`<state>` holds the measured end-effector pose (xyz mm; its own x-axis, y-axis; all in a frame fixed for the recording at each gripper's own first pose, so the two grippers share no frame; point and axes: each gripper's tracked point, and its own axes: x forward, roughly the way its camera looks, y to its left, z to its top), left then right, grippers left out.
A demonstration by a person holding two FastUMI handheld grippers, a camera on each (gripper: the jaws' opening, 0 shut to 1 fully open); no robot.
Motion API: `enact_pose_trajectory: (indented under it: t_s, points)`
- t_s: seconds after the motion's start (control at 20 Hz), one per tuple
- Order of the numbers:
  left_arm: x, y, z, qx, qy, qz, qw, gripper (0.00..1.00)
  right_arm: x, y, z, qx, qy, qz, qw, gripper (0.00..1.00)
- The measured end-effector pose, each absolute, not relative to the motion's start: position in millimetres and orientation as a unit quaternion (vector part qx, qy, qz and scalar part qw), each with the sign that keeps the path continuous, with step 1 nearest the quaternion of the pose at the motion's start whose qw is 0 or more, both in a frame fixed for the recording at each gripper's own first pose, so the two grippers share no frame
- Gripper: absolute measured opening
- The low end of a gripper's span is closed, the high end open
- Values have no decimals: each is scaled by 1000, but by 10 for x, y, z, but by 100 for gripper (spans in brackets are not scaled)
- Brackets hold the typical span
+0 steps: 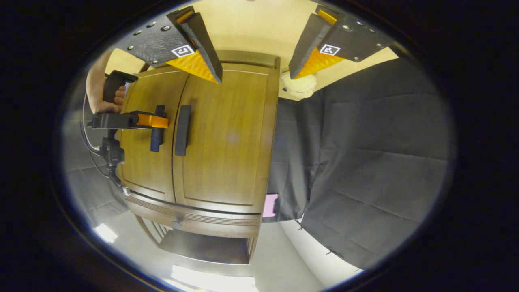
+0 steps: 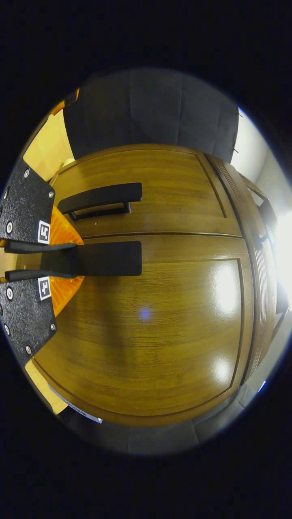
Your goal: Open the right door of the double-door shoe cabinet with the right hand, and open the left door with the left hand.
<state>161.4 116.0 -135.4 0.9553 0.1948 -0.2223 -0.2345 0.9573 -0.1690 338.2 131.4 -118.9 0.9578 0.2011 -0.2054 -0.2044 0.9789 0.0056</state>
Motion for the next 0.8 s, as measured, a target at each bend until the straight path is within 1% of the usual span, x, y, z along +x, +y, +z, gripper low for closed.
enact_pose_trajectory:
  t_s: [0.25,0.45,0.5,0.65,0.7,0.75,0.8]
  points:
    - [1597,1183,-1300,-96,98,105,985,99,3272,1313,-1093,-9,95,113,989,15]
    - [1540,1121,-1183,-88,86,104,987,99,3021,1289,-1043,5,97,134,986,15]
    - [1497,1088,-1196,-89,83,104,987,95,2955,1286,-1034,8,98,136,986,15]
    - [1448,1102,-1277,-94,82,93,988,95,2751,1245,-1018,12,94,145,985,15]
    - [1452,1121,-1302,-93,81,89,988,99,2683,1226,-1018,17,95,150,984,15]
    - [1456,1129,-1326,-92,81,85,989,95,2689,1234,-998,21,95,154,983,15]
    - [1459,1109,-1333,-91,81,83,989,95,2682,1237,-965,23,94,158,983,15]
